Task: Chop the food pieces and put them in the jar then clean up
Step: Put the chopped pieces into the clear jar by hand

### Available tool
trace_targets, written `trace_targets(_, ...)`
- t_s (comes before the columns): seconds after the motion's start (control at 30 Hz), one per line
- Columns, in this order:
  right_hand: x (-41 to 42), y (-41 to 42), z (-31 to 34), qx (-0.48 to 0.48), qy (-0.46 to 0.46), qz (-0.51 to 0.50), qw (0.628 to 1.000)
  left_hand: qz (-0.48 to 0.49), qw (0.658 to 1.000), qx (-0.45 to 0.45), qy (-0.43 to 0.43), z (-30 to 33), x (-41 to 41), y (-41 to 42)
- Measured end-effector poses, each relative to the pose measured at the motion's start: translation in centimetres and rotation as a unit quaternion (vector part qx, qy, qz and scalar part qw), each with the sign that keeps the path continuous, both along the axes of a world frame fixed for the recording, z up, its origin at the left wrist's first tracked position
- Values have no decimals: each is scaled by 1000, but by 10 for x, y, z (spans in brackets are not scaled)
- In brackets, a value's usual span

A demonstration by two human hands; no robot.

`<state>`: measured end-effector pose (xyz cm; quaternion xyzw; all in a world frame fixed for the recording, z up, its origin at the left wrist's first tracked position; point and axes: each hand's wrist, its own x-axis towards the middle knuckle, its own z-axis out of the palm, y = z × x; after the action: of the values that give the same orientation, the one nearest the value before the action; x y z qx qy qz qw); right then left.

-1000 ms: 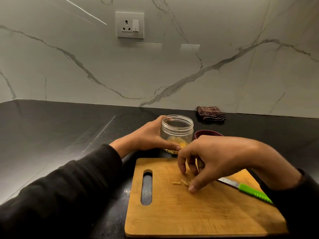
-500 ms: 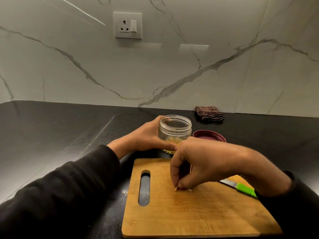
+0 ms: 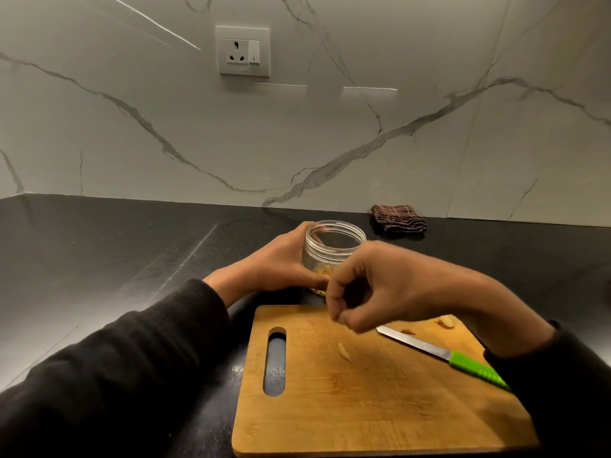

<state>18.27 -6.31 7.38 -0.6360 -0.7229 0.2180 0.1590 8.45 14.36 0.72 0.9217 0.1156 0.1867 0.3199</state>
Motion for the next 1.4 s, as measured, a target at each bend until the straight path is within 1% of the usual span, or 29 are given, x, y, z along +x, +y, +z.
trace_targets(0.1, 10, 1, 3, 106, 68, -37, 991, -10, 1000, 15, -14, 1, 0, -1)
trace_targets(0.13, 13, 2, 2, 157, 92, -57, 982, -14, 1000, 15, -15, 2, -1, -2)
trace_targets(0.2, 17, 5, -1, 268, 124, -105, 949, -21, 999, 19, -18, 2, -1, -4)
trace_targets(0.27, 22, 9, -6, 361, 111, -149, 914, -22, 999, 32, -19, 3, 0, -6)
trace_targets(0.33, 26, 14, -13, 409, 58, -180, 893, -20, 999, 42, -20, 4, 0, -6)
trace_targets(0.37, 27, 16, -16, 417, 34, -186, 889, -20, 999, 44, -20, 4, 0, -7)
trace_targets(0.53, 31, 20, -21, 376, -49, -175, 909, -19, 999, 41, -15, 2, 1, -7)
trace_targets(0.7, 26, 18, -17, 377, -33, -170, 910, -20, 999, 22, -11, 2, 0, -5)
trace_targets(0.87, 24, 17, -15, 377, -38, -163, 911, -16, 1000, 14, -7, 1, 1, -2)
trace_targets(0.97, 25, 20, -20, 405, -79, -166, 896, -14, 1000, 20, -10, 1, 1, -2)
trace_targets(1.1, 29, 22, -22, 351, -126, -185, 909, -12, 1000, 22, -10, 0, 2, -1)
trace_targets(1.17, 26, 20, -18, 376, -116, -187, 900, -11, 1000, 22, -7, 0, 1, -1)
trace_targets(1.2, 23, 17, -14, 382, -99, -175, 902, -11, 1000, 21, -6, 0, 2, 0)
trace_targets(1.23, 19, 13, -10, 362, -76, -150, 917, -10, 1000, 19, -5, -1, 2, 0)
trace_targets(1.27, 16, 9, -4, 305, -52, -117, 944, -9, 1000, 17, -5, -1, 2, 0)
trace_targets(1.3, 12, 5, 0, 218, -41, -82, 972, -7, 1000, 16, -5, -1, 2, 1)
trace_targets(1.33, 8, 3, 3, 126, -48, -50, 990, -5, 1000, 15, -7, -2, 2, 1)
trace_targets(1.37, 5, 1, 3, 49, -61, -25, 997, -4, 1000, 15, -9, -2, 2, 1)
trace_targets(1.4, 3, 0, 2, -4, -71, -9, 997, -3, 1000, 15, -10, -2, 2, 1)
